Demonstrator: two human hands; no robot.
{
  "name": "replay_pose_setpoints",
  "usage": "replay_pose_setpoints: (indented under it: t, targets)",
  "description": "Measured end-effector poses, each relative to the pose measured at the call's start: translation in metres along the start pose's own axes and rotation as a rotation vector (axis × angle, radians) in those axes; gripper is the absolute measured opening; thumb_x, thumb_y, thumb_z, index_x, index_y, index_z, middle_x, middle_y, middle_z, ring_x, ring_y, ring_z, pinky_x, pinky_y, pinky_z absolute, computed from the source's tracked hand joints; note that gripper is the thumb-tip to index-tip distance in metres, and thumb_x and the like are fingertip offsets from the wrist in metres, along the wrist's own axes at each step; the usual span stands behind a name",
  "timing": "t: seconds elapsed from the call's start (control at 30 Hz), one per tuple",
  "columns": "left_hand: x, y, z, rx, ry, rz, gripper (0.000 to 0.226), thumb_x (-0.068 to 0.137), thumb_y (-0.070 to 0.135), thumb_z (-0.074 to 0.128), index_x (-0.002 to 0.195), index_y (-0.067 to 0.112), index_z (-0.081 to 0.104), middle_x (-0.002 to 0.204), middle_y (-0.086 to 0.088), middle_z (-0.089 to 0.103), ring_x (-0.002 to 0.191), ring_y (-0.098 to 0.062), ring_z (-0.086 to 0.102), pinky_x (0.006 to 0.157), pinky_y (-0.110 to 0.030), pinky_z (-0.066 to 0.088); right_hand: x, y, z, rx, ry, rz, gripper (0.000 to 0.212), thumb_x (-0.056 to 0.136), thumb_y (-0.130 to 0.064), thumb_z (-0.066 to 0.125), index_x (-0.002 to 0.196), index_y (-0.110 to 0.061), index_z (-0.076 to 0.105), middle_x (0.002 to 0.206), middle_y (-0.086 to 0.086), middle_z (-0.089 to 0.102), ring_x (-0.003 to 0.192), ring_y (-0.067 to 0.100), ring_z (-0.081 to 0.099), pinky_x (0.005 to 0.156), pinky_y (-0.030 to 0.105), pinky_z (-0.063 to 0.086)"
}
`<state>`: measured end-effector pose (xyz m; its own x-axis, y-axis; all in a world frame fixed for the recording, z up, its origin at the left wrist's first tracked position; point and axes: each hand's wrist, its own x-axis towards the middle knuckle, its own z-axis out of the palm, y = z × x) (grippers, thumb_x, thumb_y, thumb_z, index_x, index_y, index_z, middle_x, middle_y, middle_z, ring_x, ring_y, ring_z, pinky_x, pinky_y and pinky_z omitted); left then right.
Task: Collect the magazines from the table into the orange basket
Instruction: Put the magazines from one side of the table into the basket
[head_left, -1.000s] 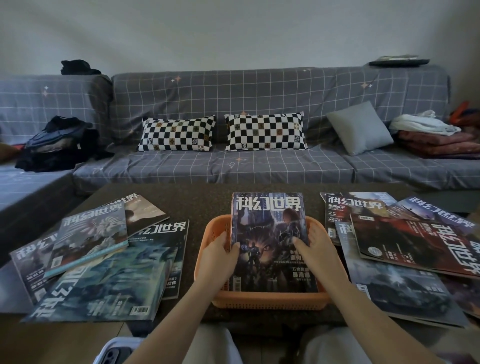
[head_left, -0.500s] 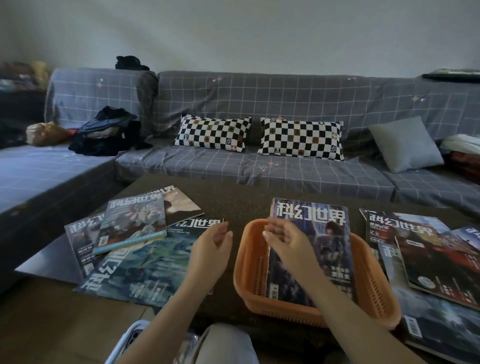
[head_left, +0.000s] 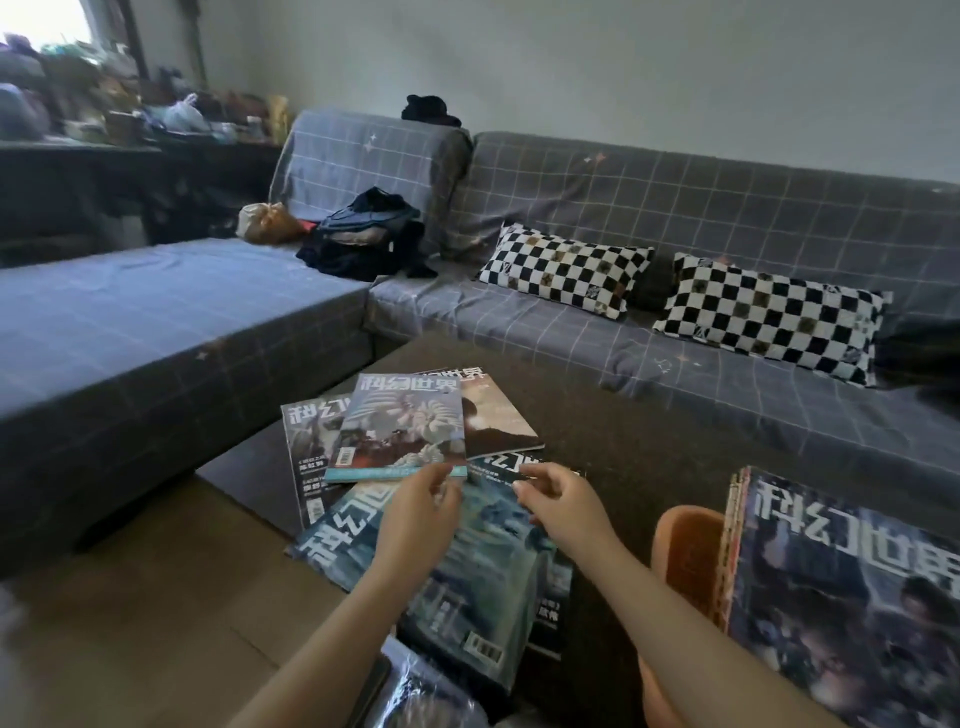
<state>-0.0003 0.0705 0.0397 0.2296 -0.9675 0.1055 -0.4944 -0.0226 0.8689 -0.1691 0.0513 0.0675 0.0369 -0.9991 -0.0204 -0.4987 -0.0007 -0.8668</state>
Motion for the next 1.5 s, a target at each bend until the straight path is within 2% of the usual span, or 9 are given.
replay_pose_setpoints:
  t: [0.2,0.3,0.57,0.7,0.8,0.97,1.17,1.33,1.5]
  targets:
    - [0.048,-0.04,-0.006,0.281,0.143,-0.085,0.037,0.096,0.034,0.05,0.129,0.019,0.058,0.137,-0.007,0.051,0.129,-0.025,0.042,0.111,-0.047,0.024,0.055,0.006,0.03,-0.077,-0.07,0.102,0.037,0.088,-0.027,0.063,0.121,-0.012,0.059,0.108,0.004,0.063,0.1,0.02,0.061,0.09,0.04,0.052]
    - [0.071,-0.059,-0.01,0.37,0.168,-0.145,0.043,0.096,0.035,0.048,0.134,0.017,0.052,0.149,-0.014,0.036,0.14,-0.03,0.024,0.115,-0.049,0.011,0.076,0.007,0.044,-0.03,-0.097,0.144,0.044,0.088,-0.027,0.063,0.126,-0.007,0.055,0.111,0.006,0.063,0.094,0.019,0.063,0.073,0.027,0.054]
    - [0.104,-0.076,-0.024,0.427,0.198,-0.277,0.045,0.094,0.041,0.051,0.128,0.011,0.052,0.143,-0.019,0.04,0.128,-0.04,0.033,0.106,-0.052,0.025,0.104,0.004,0.079,0.006,-0.105,0.231,0.048,0.087,-0.028,0.064,0.129,-0.008,0.054,0.112,0.005,0.063,0.08,0.015,0.06,0.068,0.023,0.052]
    - [0.105,-0.074,-0.036,0.23,0.253,-0.29,0.03,0.087,0.032,0.065,0.102,0.007,0.062,0.107,-0.019,0.063,0.103,-0.038,0.055,0.089,-0.045,0.046,0.104,0.008,0.083,0.04,0.029,0.311,0.038,0.086,-0.018,0.064,0.122,-0.007,0.057,0.109,0.007,0.064,0.097,0.023,0.062,0.09,0.04,0.051]
    - [0.094,-0.068,-0.041,0.033,0.227,-0.31,0.022,0.083,0.025,0.072,0.095,0.008,0.067,0.084,-0.007,0.067,0.082,-0.028,0.064,0.071,-0.039,0.052,0.097,0.006,0.074,0.092,0.053,0.369,0.03,0.085,-0.011,0.063,0.114,-0.008,0.056,0.1,0.008,0.064,0.081,0.021,0.064,0.069,0.033,0.054]
    - [0.077,-0.051,-0.049,-0.293,0.01,-0.472,0.024,0.088,0.024,0.068,0.106,0.007,0.066,0.085,-0.007,0.072,0.062,-0.017,0.067,0.045,-0.024,0.051,0.072,-0.006,0.052,0.217,-0.061,0.439,0.022,0.084,0.001,0.052,0.101,-0.008,0.062,0.071,0.005,0.06,0.051,0.011,0.051,0.043,0.019,0.039]
    - [0.03,-0.039,-0.045,-0.544,-0.1,-0.393,0.032,0.094,0.013,0.057,0.125,0.012,0.048,0.111,-0.016,0.064,0.094,-0.033,0.068,0.08,-0.053,0.057,0.019,-0.011,0.015,0.445,-0.092,0.498,0.014,0.082,0.005,0.05,0.08,-0.007,0.056,0.072,0.012,0.056,0.061,0.021,0.055,0.051,0.027,0.046]
    - [-0.014,-0.015,-0.049,-0.673,-0.148,-0.254,0.018,0.092,0.017,0.06,0.11,0.019,0.056,0.095,-0.011,0.071,0.078,-0.024,0.073,0.061,-0.037,0.058,-0.034,-0.021,-0.026,0.678,-0.053,0.395,0.013,0.086,0.005,0.054,0.096,-0.002,0.056,0.087,0.019,0.062,0.075,0.031,0.062,0.066,0.042,0.051]
    - [-0.051,0.034,-0.036,-0.785,-0.295,-0.104,0.015,0.092,0.009,0.058,0.107,0.013,0.056,0.079,-0.003,0.074,0.07,-0.022,0.071,0.056,-0.033,0.057,-0.081,-0.022,-0.07,0.701,0.1,0.176,0.03,0.085,0.001,0.06,0.112,-0.01,0.055,0.104,0.015,0.066,0.087,0.027,0.065,0.076,0.039,0.054]
